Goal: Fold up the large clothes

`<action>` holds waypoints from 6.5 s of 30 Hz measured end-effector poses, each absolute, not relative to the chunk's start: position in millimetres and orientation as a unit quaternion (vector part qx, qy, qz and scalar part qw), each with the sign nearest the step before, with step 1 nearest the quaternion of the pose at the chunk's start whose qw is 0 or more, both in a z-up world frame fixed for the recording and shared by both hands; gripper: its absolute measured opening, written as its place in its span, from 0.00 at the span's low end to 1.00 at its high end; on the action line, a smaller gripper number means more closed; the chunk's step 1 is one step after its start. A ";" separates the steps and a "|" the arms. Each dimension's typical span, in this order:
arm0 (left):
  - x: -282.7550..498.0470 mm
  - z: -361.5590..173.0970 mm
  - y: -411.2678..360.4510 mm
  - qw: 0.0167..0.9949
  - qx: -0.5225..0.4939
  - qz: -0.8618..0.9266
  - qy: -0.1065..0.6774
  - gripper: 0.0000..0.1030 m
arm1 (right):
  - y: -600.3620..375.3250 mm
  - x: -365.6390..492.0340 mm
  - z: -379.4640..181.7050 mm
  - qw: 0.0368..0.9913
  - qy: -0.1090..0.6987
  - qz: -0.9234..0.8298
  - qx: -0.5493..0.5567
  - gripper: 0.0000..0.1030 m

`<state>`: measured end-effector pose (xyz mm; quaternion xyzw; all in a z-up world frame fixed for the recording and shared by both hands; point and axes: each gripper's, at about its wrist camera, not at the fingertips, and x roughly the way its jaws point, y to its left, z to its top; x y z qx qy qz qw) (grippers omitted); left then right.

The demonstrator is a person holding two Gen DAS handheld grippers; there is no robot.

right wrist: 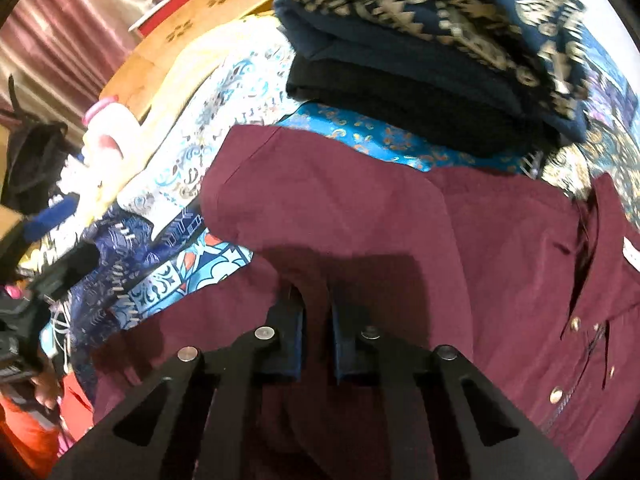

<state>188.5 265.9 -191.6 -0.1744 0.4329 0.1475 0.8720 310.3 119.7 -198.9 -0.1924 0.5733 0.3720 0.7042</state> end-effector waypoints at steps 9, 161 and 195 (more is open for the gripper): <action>194.3 -193.1 231.2 0.871 -0.143 0.126 0.453 0.86 | 60.1 314.0 -113.7 0.791 0.483 0.359 -0.111 0.06; 244.1 -187.3 18.8 0.847 -0.007 -0.041 0.529 0.93 | -449.6 186.1 -167.5 0.836 0.459 -0.108 0.280 0.54; 312.6 -182.8 -73.0 0.862 0.027 -0.094 0.498 0.93 | -490.3 237.0 -212.9 0.779 0.429 -0.071 0.453 0.03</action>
